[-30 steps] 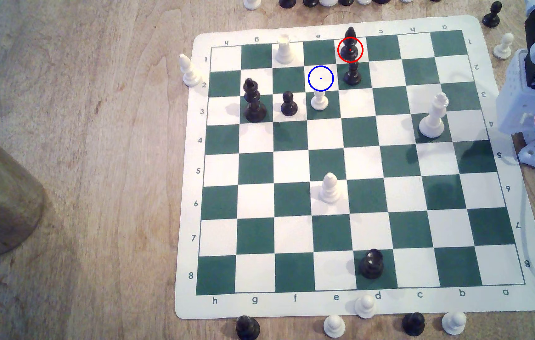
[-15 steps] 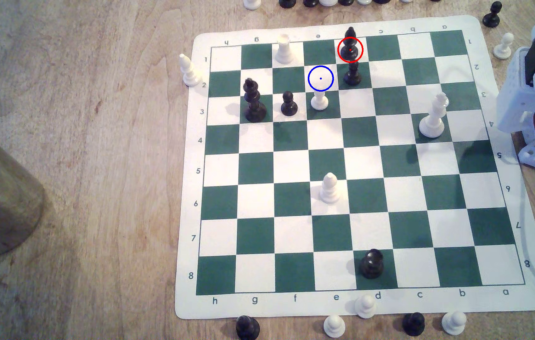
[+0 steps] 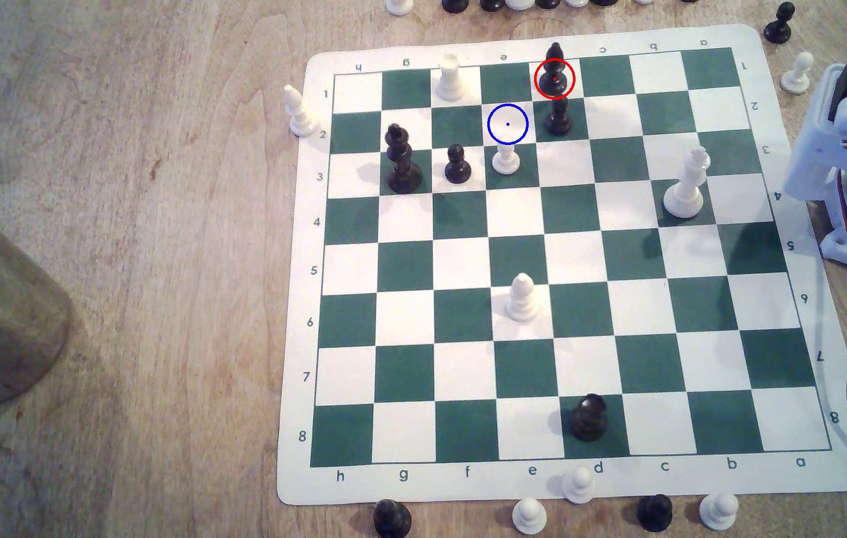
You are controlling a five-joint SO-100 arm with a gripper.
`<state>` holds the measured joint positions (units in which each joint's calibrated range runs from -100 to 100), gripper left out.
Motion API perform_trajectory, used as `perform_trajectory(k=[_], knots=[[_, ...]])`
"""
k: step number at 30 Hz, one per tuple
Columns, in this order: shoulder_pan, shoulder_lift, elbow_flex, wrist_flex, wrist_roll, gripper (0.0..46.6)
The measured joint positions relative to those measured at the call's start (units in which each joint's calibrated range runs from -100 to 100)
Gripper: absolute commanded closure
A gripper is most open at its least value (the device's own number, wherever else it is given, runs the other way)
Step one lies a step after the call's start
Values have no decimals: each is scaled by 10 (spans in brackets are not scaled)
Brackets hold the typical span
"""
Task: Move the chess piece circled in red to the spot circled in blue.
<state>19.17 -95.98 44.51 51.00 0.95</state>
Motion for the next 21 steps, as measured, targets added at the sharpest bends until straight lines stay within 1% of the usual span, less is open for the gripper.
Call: perform_trajectory(k=[1,2,5,8,10,11,13,14,15,17,19,20,21], knots=[[4,0,1,41,-1,464],[7,-1,14,94,3,464],[13,0,33,139,5,464],[23,5,65,187,-1,463],[25,6,87,206,-11,459],[23,24,90,218,-21,459],[21,45,90,226,-31,459],[23,65,90,228,-38,459],[24,111,89,229,-49,459],[18,151,85,229,-59,416],[16,183,73,229,-68,403],[16,209,61,229,-76,402],[16,219,58,229,-79,403]])
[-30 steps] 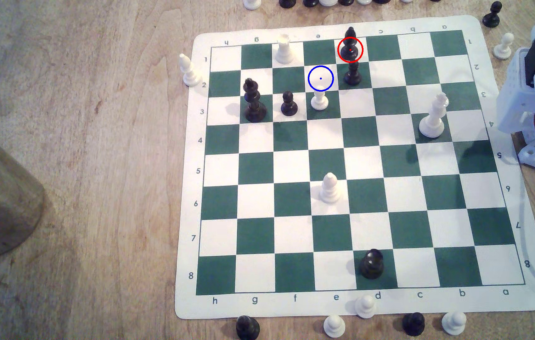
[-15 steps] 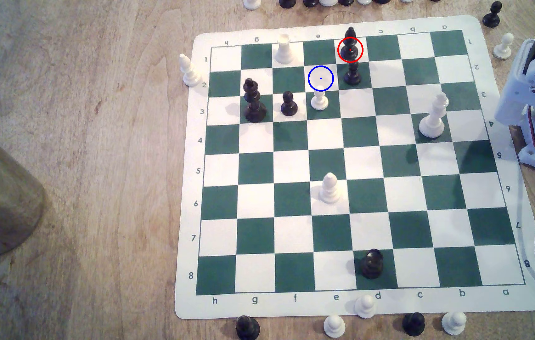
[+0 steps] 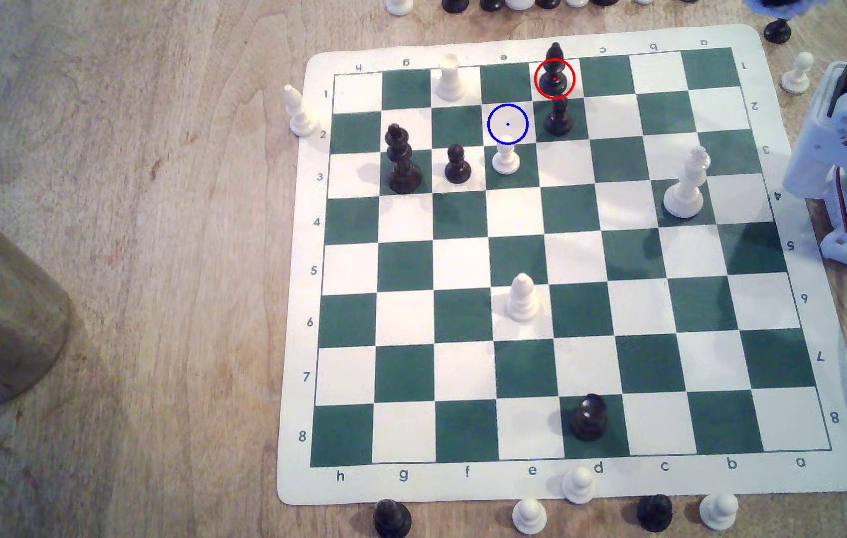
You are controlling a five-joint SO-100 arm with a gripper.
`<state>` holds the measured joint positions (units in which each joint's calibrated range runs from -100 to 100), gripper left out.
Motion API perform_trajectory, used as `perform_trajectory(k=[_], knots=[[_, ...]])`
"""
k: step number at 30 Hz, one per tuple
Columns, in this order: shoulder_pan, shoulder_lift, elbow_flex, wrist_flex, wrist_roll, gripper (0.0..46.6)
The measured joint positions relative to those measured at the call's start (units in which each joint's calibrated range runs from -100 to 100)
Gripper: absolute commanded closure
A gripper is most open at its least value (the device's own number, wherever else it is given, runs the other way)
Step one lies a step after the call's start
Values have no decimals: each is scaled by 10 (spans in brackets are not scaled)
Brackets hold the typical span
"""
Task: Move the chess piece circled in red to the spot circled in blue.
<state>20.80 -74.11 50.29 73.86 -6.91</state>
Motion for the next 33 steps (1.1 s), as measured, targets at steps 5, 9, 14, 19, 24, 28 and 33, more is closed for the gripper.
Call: perform_trajectory(k=[5,9,14,19,24,28,33], knots=[[3,52,-19,-4,-17,413],[23,110,-34,-19,-27,377],[23,181,-47,-22,-32,364],[13,254,-82,-41,-40,280],[13,304,-102,-61,-35,327],[34,373,-125,-77,-30,314],[52,446,-127,-119,-25,324]])
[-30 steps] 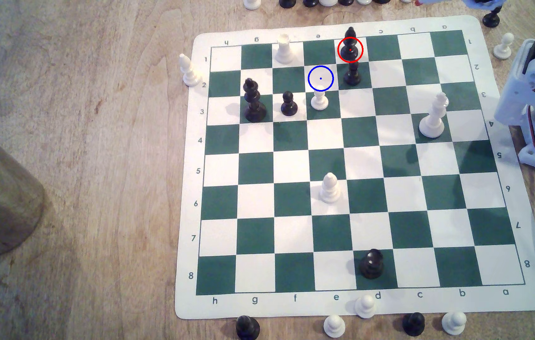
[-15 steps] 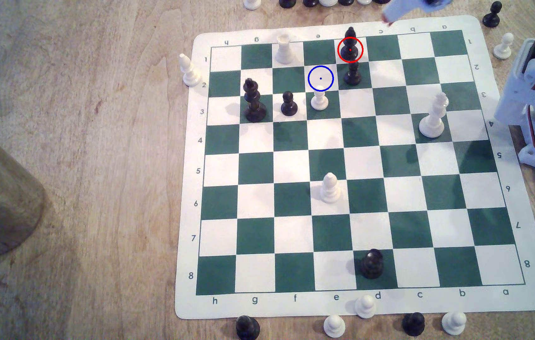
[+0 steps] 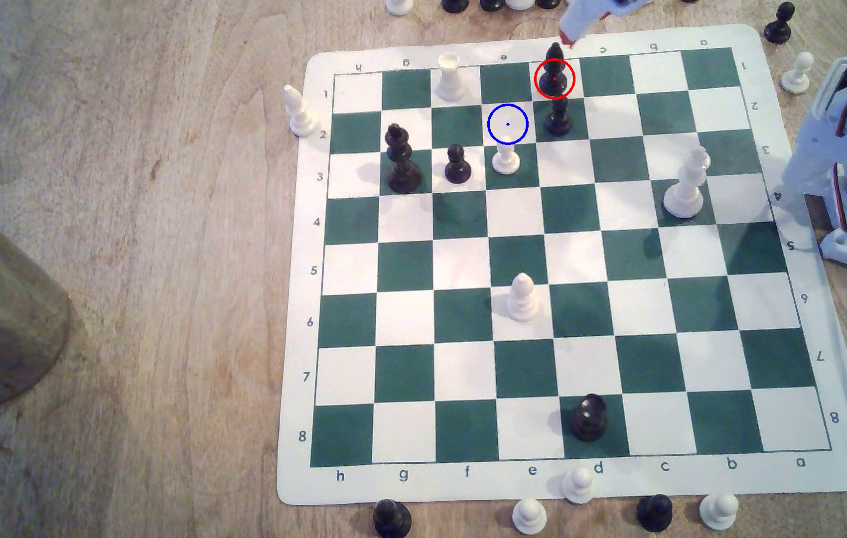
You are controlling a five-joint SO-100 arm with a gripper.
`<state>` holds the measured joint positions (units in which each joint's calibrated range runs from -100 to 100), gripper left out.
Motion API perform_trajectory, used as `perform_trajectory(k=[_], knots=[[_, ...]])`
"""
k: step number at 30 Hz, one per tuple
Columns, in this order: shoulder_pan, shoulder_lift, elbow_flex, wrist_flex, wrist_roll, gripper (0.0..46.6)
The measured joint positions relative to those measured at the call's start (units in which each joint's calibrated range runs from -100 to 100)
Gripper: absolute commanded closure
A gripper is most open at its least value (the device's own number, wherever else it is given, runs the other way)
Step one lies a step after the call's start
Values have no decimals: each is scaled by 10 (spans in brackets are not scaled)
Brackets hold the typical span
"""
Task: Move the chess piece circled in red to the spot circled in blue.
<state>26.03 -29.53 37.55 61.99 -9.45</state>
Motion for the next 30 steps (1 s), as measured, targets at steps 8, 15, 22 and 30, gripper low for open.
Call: perform_trajectory(k=[8,15,22,30], knots=[[-2,62,-15,-22,0,310],[-2,122,-40,-65,0,304],[2,161,-41,-76,0,303],[2,210,-59,-85,10,326]])
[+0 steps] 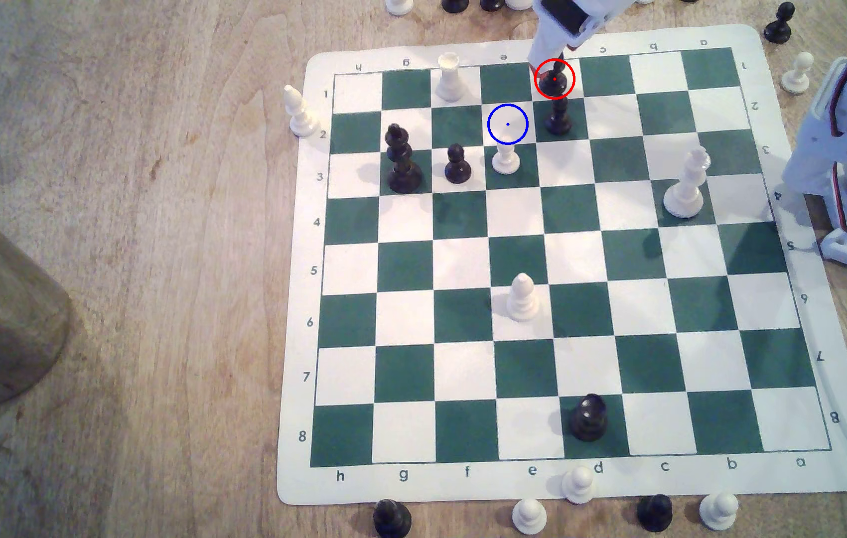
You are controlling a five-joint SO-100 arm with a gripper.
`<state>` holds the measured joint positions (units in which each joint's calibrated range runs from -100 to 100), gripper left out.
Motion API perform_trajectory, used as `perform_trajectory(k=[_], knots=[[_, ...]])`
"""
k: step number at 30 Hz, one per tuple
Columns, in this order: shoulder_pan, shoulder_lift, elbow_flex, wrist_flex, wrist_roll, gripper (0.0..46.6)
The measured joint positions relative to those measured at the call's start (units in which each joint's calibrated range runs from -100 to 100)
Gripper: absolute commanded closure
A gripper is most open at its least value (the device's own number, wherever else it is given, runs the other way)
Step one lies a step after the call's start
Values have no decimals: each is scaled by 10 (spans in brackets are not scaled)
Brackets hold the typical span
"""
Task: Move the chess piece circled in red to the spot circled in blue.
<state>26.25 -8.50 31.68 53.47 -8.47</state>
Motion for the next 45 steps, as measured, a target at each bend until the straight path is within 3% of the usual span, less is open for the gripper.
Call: perform_trajectory(k=[22,39,45], knots=[[-2,48,-1,-29,0,333],[-2,48,-1,-45,0,413],[-2,48,-1,-45,0,422]])
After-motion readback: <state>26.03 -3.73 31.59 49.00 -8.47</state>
